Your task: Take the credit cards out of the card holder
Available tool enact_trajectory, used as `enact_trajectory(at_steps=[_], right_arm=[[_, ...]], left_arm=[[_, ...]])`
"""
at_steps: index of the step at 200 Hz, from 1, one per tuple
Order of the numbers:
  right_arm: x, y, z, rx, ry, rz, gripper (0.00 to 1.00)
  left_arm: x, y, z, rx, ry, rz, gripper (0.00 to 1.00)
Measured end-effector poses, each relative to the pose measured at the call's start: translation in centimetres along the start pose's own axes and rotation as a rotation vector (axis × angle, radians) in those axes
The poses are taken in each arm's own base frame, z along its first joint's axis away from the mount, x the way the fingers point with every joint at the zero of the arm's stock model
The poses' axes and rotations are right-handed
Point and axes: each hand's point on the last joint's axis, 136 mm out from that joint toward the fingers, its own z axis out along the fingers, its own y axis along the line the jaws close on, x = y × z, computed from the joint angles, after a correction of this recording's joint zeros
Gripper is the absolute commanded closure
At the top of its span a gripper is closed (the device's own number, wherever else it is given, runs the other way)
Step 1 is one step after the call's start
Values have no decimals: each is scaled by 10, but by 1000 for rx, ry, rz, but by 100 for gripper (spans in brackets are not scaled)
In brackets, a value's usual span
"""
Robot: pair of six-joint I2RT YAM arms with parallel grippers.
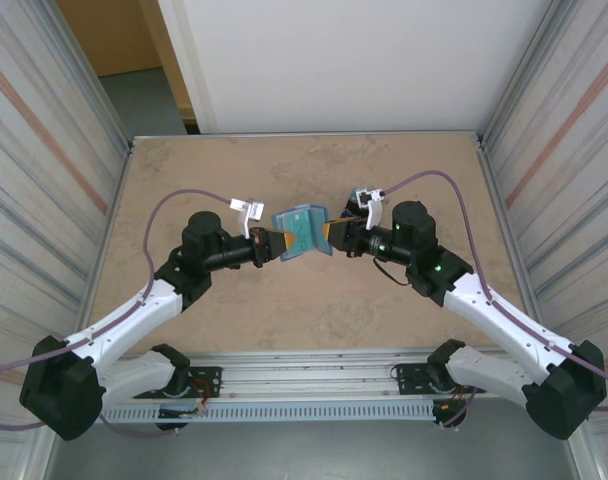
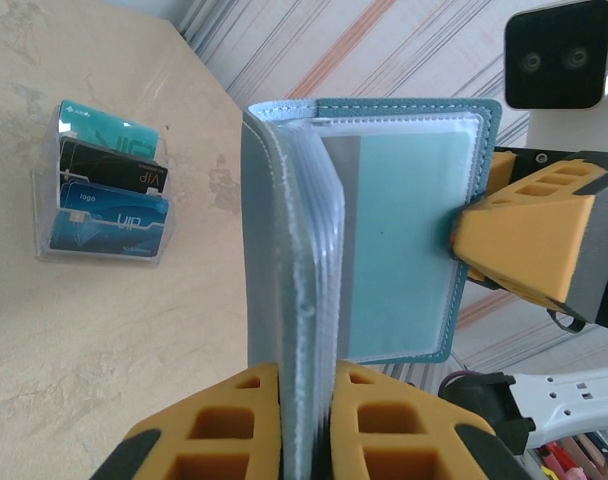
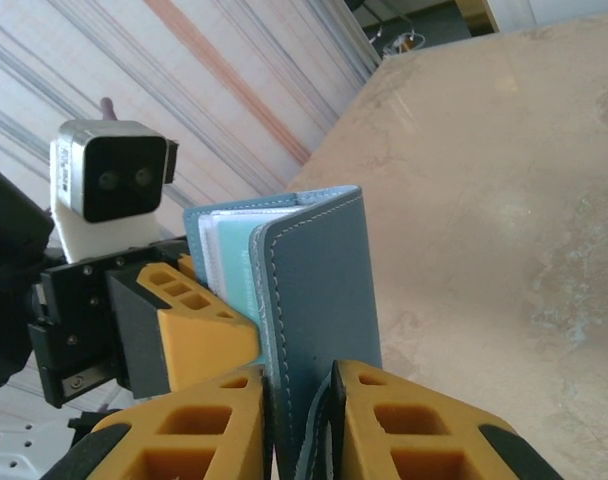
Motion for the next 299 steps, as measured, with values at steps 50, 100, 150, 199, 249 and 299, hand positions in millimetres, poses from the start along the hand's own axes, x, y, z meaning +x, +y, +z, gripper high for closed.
enact_trajectory(at_steps=[50, 100, 150, 199, 249, 299], right_arm=[[1, -3, 2, 9, 2, 3, 77], [-7, 6, -8, -10, -30, -12, 78], [-6, 9, -8, -26, -23, -13, 81], [-4, 6, -1, -27, -12, -9, 84], [-2, 3, 1, -19, -3, -4, 84], [0, -2, 3, 8, 12, -5, 77]], left_arm=[[0, 0, 0, 2, 1, 1, 100], [0, -1, 0, 3, 1, 0, 100], [0, 0, 0, 2, 1, 0, 100], [2, 3, -1, -7, 2, -5, 100], [4, 5, -1, -13, 5, -9, 100], [5, 5, -1, -13, 7, -10, 100]])
